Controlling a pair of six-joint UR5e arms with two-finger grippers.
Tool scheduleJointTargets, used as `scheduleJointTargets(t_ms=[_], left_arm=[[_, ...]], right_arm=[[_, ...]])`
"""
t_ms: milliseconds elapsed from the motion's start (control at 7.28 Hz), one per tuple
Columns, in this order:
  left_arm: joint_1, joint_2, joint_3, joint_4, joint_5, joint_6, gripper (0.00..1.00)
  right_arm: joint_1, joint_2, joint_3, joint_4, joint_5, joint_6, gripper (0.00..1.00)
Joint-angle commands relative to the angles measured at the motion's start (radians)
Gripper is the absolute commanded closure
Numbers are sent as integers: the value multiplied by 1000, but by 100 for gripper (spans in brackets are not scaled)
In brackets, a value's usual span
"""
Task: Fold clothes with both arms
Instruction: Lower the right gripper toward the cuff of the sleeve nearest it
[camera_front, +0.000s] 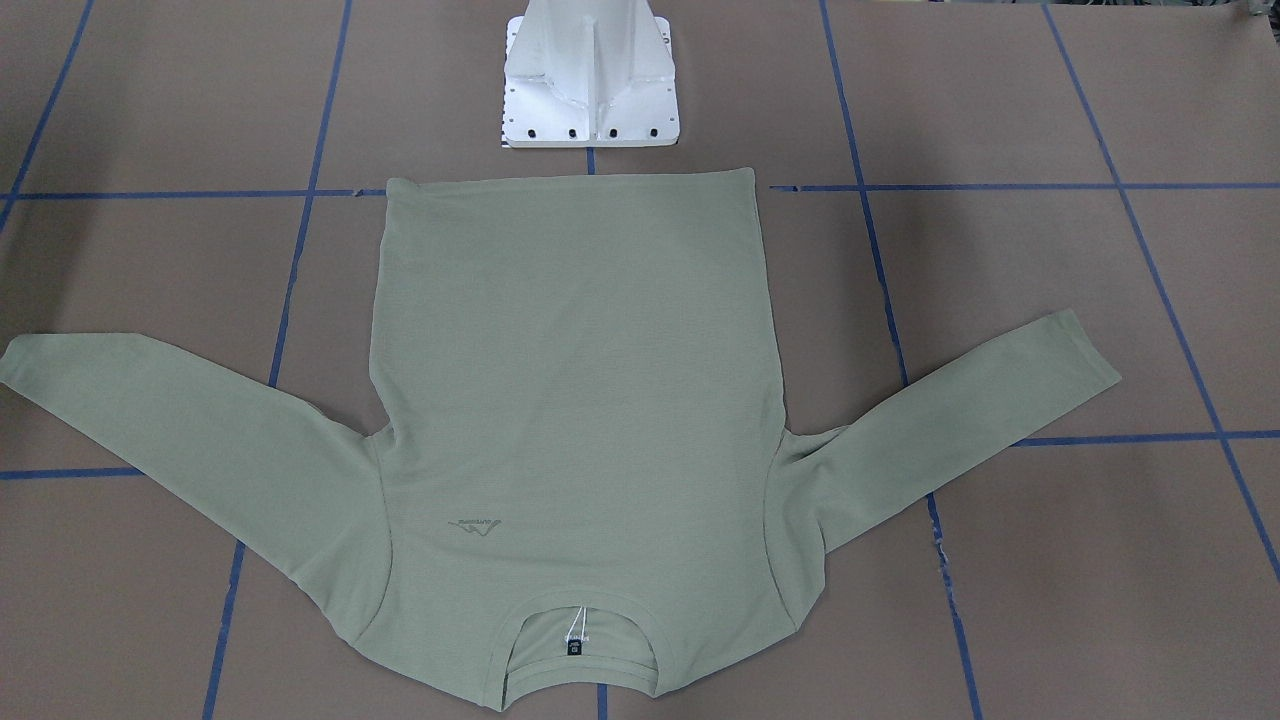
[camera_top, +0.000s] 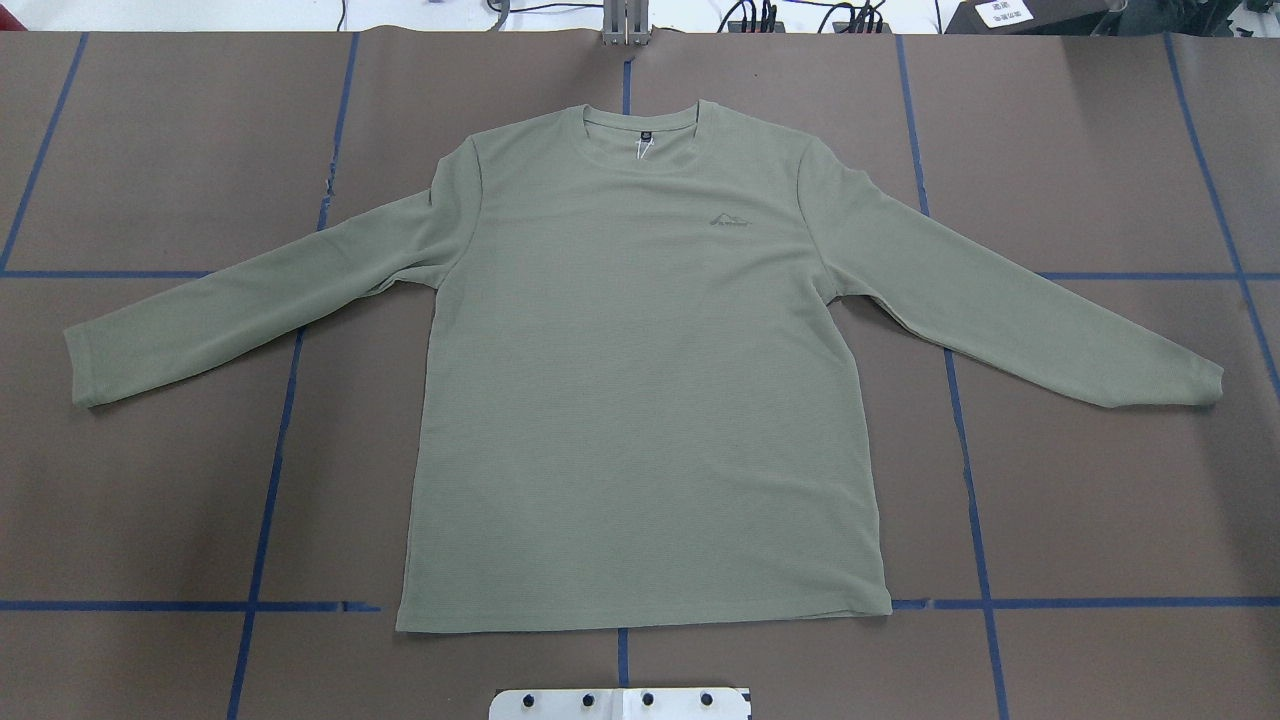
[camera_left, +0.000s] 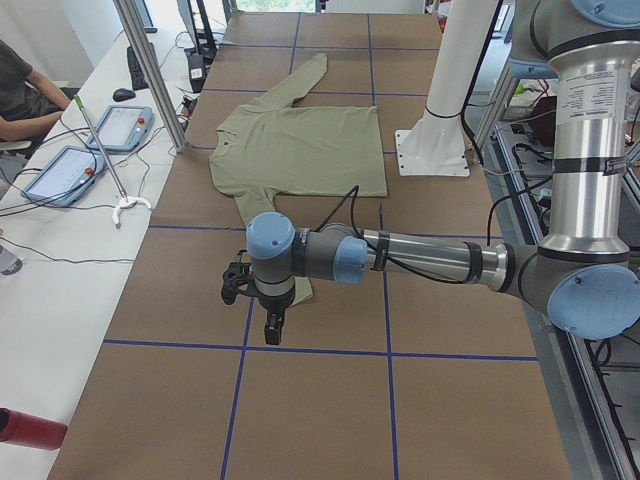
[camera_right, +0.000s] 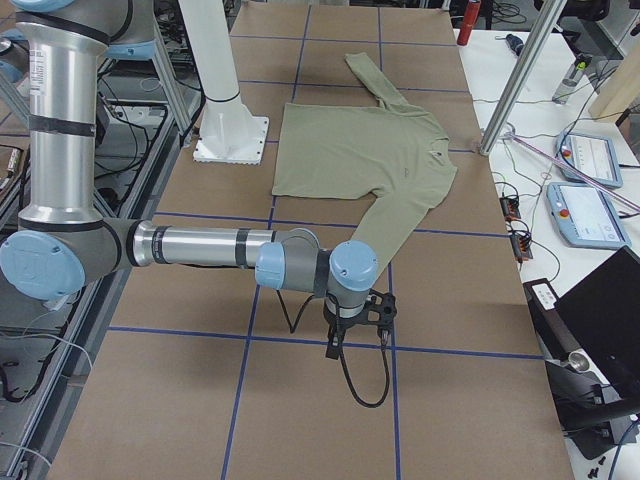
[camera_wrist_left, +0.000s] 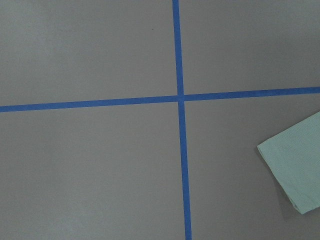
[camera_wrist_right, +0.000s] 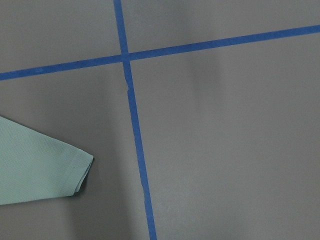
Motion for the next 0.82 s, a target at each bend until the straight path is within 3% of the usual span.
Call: scheduleJointTargets(t_ms=[0,412,549,687], left_arm=[[0,-2,-2,0,0,0,0],[3,-63,-8,-5,-11,-11,0],[3,-79,13,-23,-84,-8,0],[11,-112,19,-100,-92,-8,0]], right_arm=[[1,9,11,2,6,7,0],[-4,46,6,11,6,5,0],[-15,48,5,79,6,8,0],[-36,52,-23,132,7,8,0]])
